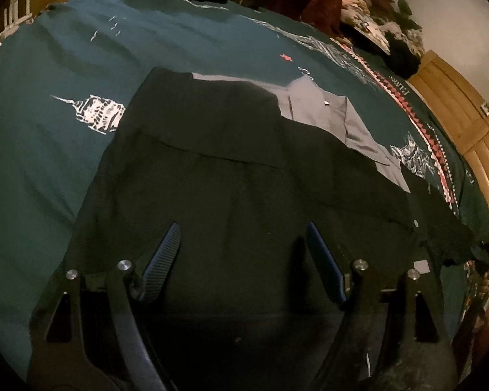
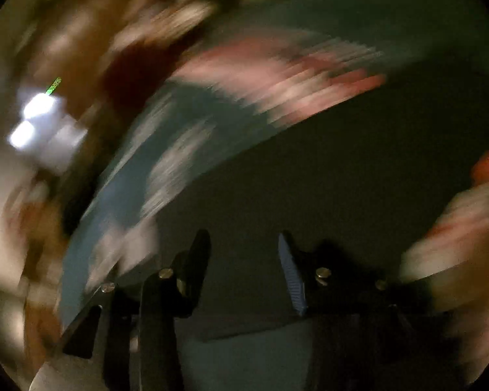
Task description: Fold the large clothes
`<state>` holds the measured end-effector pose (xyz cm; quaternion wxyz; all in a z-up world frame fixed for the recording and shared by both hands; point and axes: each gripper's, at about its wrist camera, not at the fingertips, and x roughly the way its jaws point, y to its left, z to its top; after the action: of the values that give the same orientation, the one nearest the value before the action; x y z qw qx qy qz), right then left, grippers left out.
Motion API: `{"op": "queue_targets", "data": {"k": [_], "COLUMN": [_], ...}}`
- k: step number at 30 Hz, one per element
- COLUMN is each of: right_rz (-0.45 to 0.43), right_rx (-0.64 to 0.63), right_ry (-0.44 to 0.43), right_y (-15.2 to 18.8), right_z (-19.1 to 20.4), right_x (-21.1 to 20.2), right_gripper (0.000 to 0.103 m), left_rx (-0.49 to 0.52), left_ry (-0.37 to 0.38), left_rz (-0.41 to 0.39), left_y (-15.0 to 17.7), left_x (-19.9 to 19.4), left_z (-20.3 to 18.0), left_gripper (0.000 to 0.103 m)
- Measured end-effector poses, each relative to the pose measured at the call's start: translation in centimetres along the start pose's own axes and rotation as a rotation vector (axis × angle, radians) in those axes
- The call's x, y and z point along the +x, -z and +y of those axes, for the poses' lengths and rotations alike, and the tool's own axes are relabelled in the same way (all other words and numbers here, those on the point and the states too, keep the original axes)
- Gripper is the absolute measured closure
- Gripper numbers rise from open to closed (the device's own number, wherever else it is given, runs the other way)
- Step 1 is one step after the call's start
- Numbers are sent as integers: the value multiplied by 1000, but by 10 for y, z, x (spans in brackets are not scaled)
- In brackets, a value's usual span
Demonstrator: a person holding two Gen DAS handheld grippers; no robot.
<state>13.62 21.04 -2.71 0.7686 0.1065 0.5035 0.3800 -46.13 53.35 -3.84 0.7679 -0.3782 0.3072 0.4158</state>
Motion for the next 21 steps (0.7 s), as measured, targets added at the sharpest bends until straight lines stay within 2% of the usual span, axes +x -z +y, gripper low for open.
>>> {"op": "queue_targets", "data": {"k": [3,5,7,11,14,21], "right_rz": [-60,-93,-103,-80,-63,-87], "right_rx": [256,351,439,454,435,324], "right_ry": [39,58,35,33,25,71], "right_y": [-42,-52,-59,-62,-60,-68], "right_z": [-97,-131,-160,-172,-166,-152], "right_x": [-41,-58,-70,-70,-63,-43], "right_gripper": [54,54,54,54,54,54], "left_rx": [-25,-35,-40,-48,-55,-60], "left_ry": [9,9,8,1,-3,0], "left_rz": [-3,-3,-4,-7,-9,-12], "left_y": [0,0,0,0,0,0], "left_x": [1,2,3,5,6,6], "left_z": [1,0,0,-2,-2,-2], "left_gripper": [21,20,19,18,18,18]}}
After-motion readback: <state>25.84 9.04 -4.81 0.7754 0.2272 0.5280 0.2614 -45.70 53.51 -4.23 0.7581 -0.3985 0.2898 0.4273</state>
